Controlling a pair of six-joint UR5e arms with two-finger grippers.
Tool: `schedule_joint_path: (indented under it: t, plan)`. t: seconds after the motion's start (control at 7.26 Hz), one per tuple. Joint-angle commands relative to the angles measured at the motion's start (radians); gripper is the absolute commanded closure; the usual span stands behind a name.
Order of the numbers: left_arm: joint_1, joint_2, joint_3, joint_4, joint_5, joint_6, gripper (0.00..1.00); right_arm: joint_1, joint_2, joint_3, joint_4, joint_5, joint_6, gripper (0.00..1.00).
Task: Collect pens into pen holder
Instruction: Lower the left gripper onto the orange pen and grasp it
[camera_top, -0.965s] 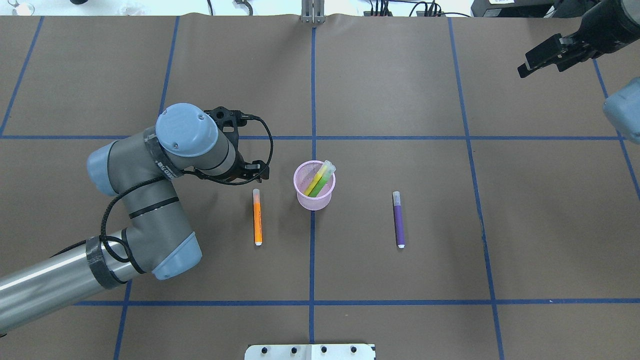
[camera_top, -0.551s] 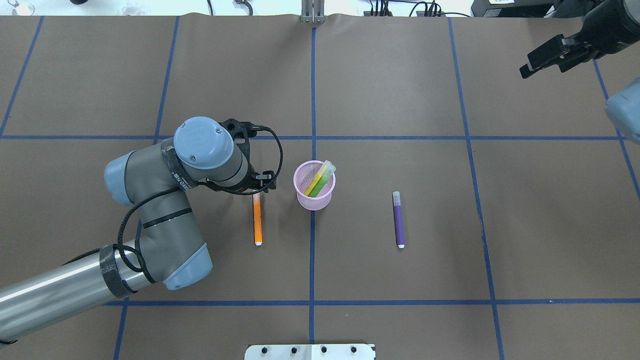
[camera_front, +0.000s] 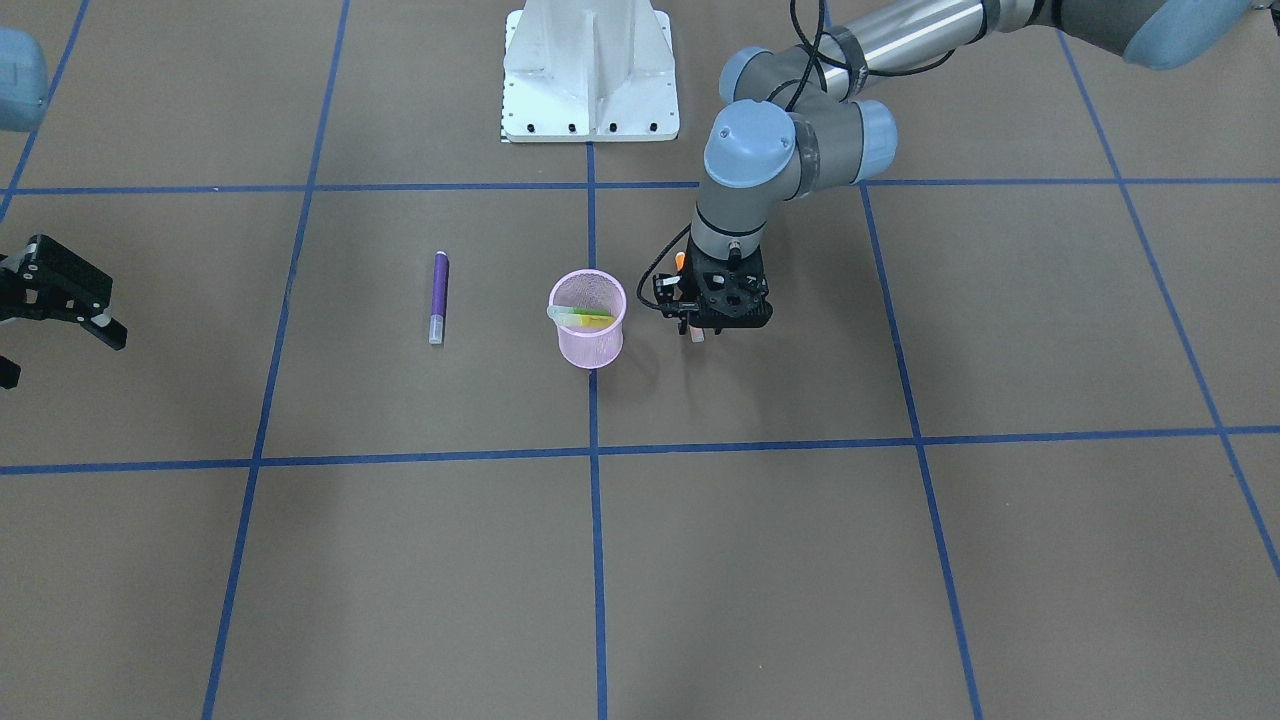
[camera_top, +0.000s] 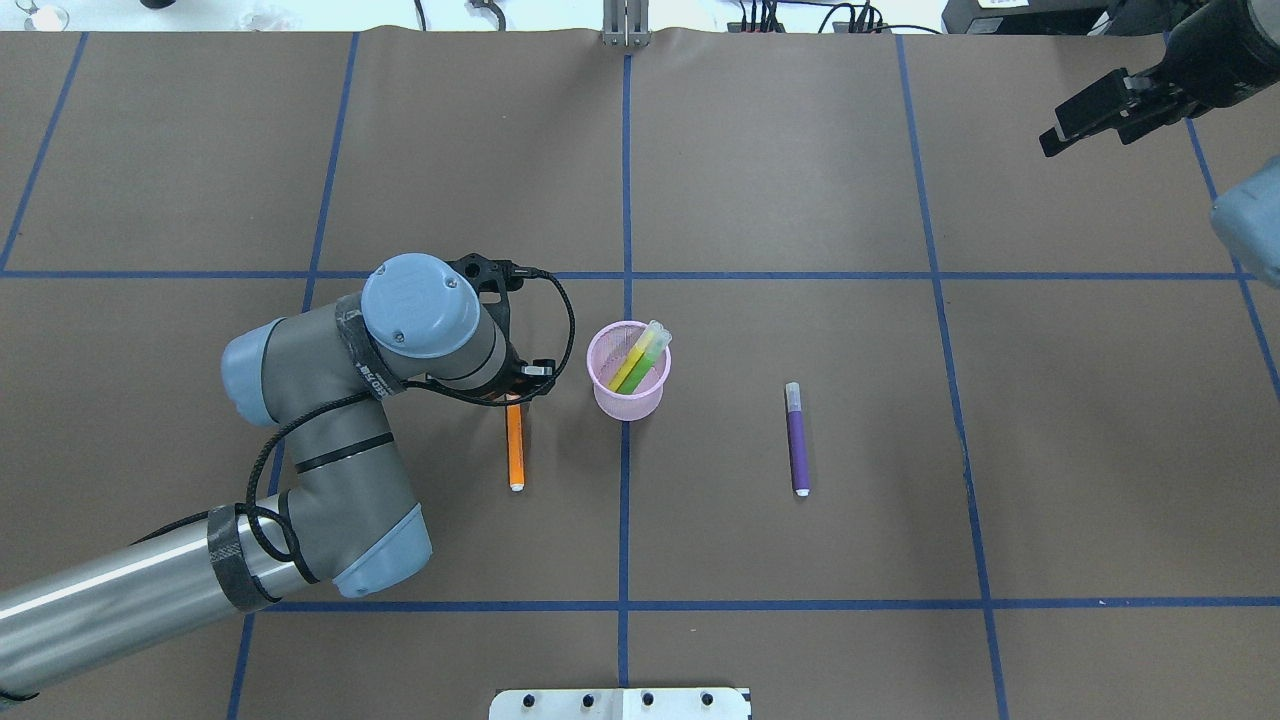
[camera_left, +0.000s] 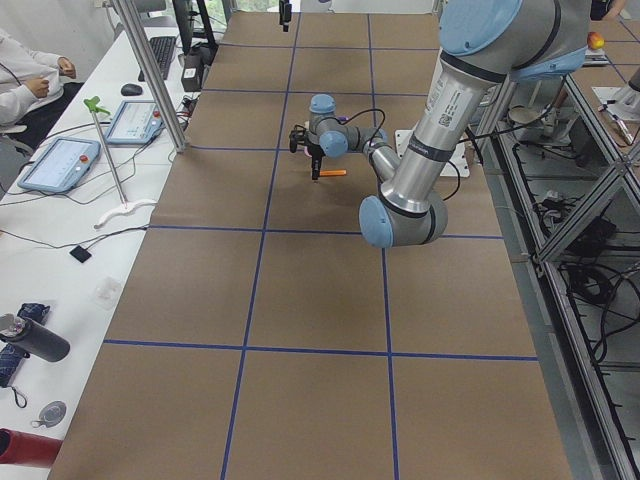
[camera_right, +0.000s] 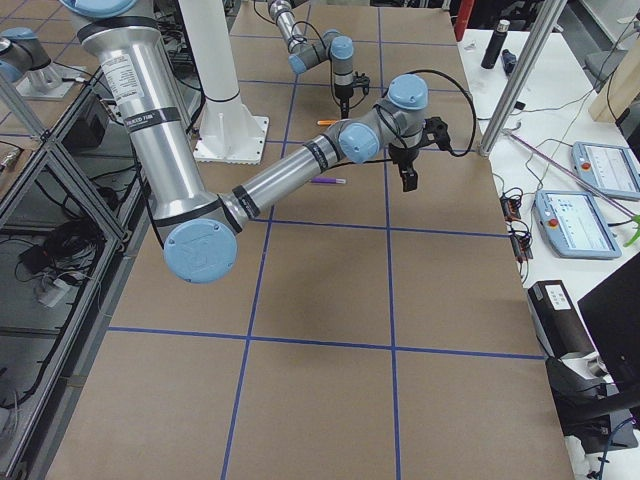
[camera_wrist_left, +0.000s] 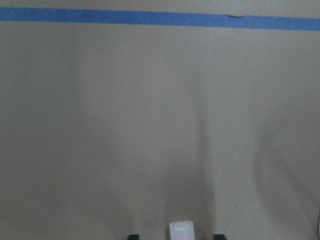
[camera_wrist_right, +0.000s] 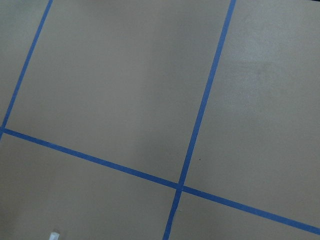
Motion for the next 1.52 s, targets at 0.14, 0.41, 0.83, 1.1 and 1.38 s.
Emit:
schedule_joint_path:
  t: [0.14, 0.41, 0.83, 1.1, 1.38]
  plan:
    - [0.006, 0.001, 0.000, 0.000, 0.001, 0.000, 0.64, -0.002, 0.000, 0.000, 0.000, 0.000, 0.000, 0.00]
    - [0.012, 0.001, 0.000, 0.006, 0.001, 0.000, 0.68, -0.002, -0.002, 0.000, 0.000, 0.000, 0.000, 0.00]
    - [-0.002, -0.001, -0.037, 0.008, 0.000, 0.011, 1.00, -0.002, 0.000, 0.000, 0.000, -0.002, 0.005, 0.00]
    - [-0.064, 0.008, -0.171, 0.006, 0.007, 0.076, 1.00, -0.003, 0.002, 0.000, 0.002, -0.005, 0.006, 0.00]
    - [-0.054, -0.013, -0.230, -0.076, 0.151, 0.103, 1.00, -0.003, 0.002, 0.002, 0.006, -0.012, 0.009, 0.00]
